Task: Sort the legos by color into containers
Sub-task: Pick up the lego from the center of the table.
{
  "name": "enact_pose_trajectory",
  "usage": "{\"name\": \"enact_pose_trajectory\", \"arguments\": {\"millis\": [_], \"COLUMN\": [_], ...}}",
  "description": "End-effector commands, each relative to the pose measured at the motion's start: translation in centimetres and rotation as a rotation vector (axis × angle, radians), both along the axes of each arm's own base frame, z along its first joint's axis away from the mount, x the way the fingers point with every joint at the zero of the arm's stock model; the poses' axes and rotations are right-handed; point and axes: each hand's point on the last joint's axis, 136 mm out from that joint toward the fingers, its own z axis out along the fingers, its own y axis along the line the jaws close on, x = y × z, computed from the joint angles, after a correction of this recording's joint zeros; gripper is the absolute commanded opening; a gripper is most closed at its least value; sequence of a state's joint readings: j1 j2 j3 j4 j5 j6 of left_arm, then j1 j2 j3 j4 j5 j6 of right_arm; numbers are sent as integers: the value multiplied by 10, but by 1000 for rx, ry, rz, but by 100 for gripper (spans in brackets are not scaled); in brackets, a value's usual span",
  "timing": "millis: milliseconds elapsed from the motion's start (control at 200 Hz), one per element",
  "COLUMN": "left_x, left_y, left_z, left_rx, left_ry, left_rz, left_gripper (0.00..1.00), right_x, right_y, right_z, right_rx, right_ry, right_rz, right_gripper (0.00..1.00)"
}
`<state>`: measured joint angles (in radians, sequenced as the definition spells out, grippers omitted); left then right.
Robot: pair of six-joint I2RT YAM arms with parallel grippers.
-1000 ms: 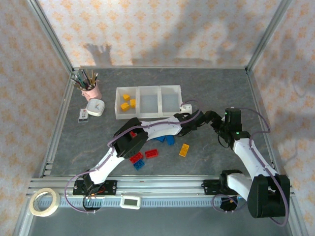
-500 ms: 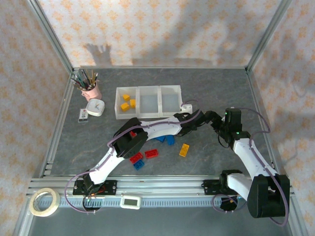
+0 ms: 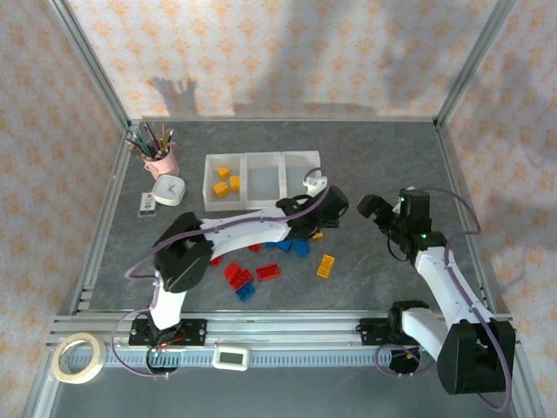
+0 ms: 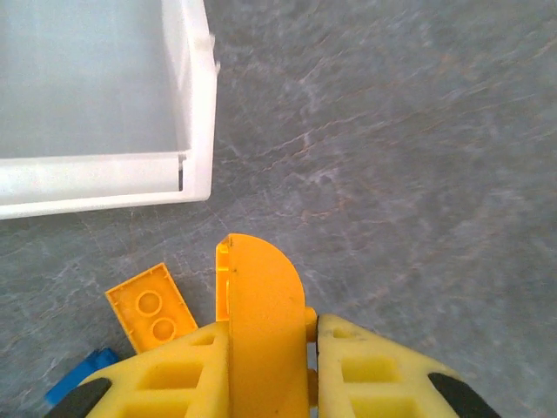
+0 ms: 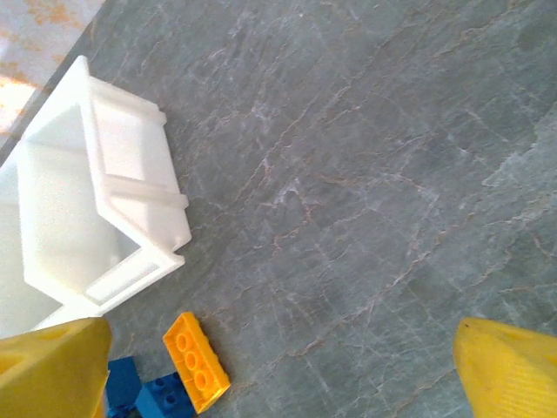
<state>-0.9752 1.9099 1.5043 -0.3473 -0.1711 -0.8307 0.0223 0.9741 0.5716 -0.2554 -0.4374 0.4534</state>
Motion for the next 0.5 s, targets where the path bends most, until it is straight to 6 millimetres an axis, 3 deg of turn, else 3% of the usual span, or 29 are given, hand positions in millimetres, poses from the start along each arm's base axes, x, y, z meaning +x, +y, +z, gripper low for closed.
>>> {"name": "enact_pose_trajectory", "arguments": {"millis": [0,260,495], "left_x": [-4,11,45], "left_y": [7,89,191], "left_z": [39,76,66], "left_rx": [-69,-9,98], "left_ry": [-74,-156,-151], "left_rz": [-24,94,267], "left_gripper": [23,23,23], "right_x": [2,2,-5], "right_y": [10,50,106], "right_z": [12,12,9], "right_rx": [10,29,57], "right_ry": [-19,-33,-60], "right_rz": [59,159,294], "right_gripper": [100,100,100]}}
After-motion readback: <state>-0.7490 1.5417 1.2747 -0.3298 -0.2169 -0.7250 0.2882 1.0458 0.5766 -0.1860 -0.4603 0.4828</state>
